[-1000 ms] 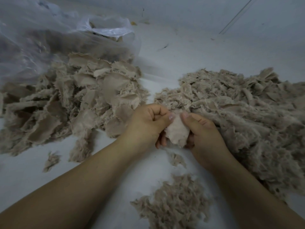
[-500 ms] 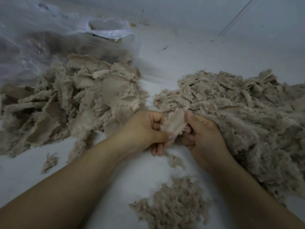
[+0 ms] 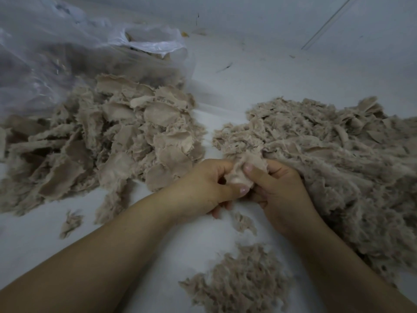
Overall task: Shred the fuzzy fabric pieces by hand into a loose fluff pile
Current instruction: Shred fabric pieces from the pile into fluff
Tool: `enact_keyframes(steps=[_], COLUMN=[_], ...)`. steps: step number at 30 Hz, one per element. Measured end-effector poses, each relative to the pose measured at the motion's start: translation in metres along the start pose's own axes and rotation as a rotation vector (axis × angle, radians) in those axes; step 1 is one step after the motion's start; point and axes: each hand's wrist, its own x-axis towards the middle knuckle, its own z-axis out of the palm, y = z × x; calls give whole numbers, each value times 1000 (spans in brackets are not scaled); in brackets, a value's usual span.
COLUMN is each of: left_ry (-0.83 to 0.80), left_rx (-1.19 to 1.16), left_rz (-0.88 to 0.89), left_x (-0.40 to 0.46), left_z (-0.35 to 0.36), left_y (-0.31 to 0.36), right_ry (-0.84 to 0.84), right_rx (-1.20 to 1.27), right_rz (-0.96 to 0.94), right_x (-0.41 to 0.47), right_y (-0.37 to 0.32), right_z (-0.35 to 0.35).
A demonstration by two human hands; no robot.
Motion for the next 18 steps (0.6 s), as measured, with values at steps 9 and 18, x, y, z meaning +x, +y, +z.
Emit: enact_keyframes(steps=[9, 18], left_ry=[-104, -29], left_rx=[54, 146], left_rz=[-155, -116], left_x=[-2, -8], left_z=[-13, -18], left_y=[-1, 1], right_ry=[63, 83], right_rx=[-5, -42], right_rz=[-24, -20], right_x=[-1, 1], right_y=[2, 1], right_z=[-1, 0])
